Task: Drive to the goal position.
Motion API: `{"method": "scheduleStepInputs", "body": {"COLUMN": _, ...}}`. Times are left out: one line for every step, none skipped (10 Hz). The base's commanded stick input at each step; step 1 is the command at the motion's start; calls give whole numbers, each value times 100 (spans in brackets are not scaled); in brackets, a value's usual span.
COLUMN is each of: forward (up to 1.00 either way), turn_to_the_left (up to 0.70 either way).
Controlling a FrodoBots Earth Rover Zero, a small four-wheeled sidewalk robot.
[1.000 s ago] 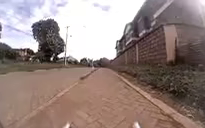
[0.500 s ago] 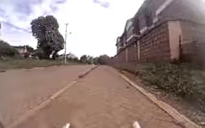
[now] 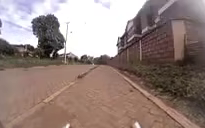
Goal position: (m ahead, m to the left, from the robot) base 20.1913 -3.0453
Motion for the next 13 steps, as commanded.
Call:
{"method": "scheduleStepInputs", "body": {"forward": 50, "turn_to_the_left": 0}}
{"method": "scheduleStepInputs", "body": {"forward": 50, "turn_to_the_left": 0}}
{"method": "scheduleStepInputs", "body": {"forward": 50, "turn_to_the_left": 0}}
{"method": "scheduleStepInputs", "body": {"forward": 50, "turn_to_the_left": 0}}
{"method": "scheduleStepInputs", "body": {"forward": 50, "turn_to_the_left": 0}}
{"method": "scheduleStepInputs", "body": {"forward": 50, "turn_to_the_left": 0}}
{"method": "scheduleStepInputs", "body": {"forward": 50, "turn_to_the_left": 0}}
{"method": "scheduleStepInputs", "body": {"forward": 50, "turn_to_the_left": 0}}
{"method": "scheduleStepInputs", "body": {"forward": 50, "turn_to_the_left": 0}}
{"method": "scheduleStepInputs", "body": {"forward": 50, "turn_to_the_left": 0}}
{"method": "scheduleStepInputs", "body": {"forward": 50, "turn_to_the_left": 0}}
{"method": "scheduleStepInputs", "body": {"forward": 50, "turn_to_the_left": 0}}
{"method": "scheduleStepInputs", "body": {"forward": 50, "turn_to_the_left": 0}}
